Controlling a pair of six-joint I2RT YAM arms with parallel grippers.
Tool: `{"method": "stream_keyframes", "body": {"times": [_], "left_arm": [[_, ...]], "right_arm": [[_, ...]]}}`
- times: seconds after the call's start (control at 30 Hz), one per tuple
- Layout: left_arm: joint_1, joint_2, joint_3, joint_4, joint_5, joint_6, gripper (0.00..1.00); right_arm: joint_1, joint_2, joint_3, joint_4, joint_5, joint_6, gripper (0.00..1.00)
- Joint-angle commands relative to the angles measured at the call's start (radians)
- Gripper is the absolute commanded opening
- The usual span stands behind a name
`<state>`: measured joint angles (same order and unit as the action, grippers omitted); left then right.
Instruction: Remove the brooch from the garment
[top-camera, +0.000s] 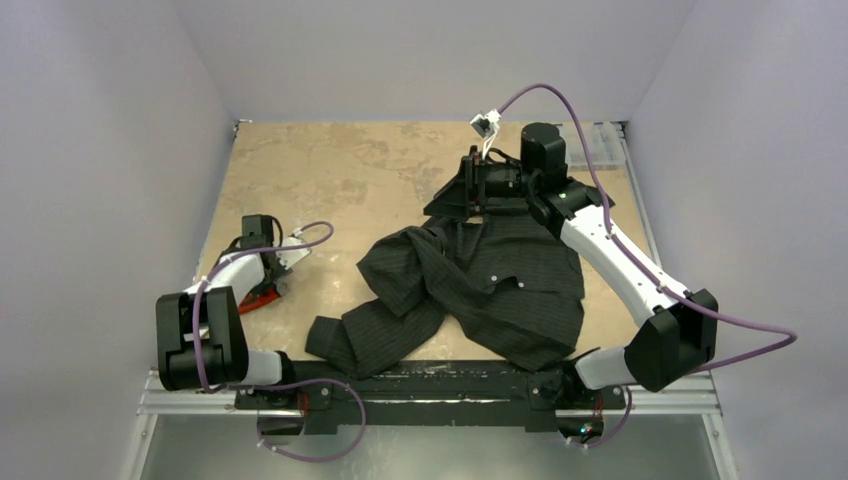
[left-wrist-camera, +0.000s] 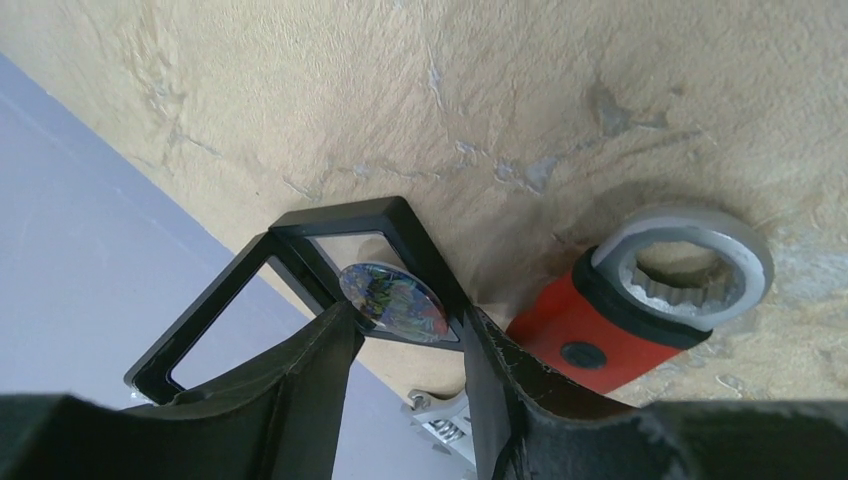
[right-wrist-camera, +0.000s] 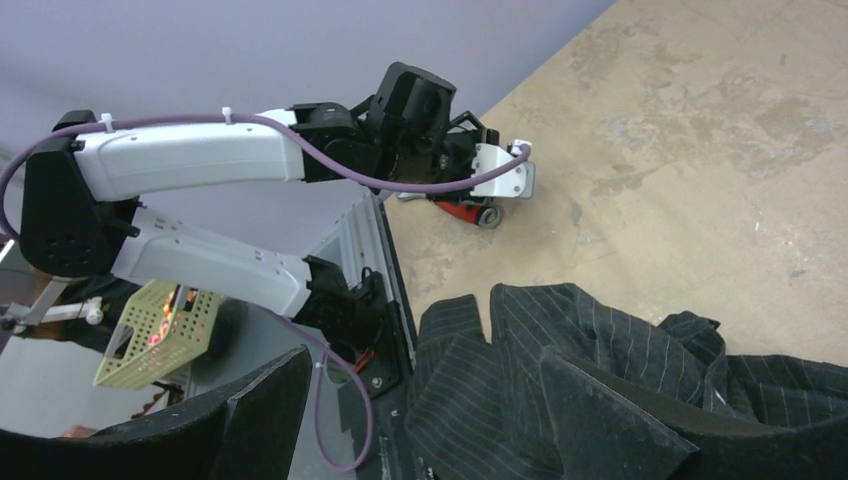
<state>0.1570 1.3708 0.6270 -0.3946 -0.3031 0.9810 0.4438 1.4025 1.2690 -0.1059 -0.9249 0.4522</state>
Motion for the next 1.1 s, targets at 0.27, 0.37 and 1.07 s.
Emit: {"method": "stream_keyframes", "body": {"times": [0.27,0.37,1.07], "left_arm": [[0.008,0.015,0.062,0.067,-0.015,0.03,0.44],[0.009,0.015,0.069,0.061,-0.014,0.035,0.44],[-0.144,-0.084,0.294,-0.189,0.025,-0.097,0.52]], "right_arm": [[-0.011,-0.002,0.014,0.03,-0.032,0.005,0.89],[-0.013,0.0,0.013,0.031,-0.035,0.005,0.89],[-0.034,-0.009,0.047,-0.009,0.063,-0.041,0.99]]}}
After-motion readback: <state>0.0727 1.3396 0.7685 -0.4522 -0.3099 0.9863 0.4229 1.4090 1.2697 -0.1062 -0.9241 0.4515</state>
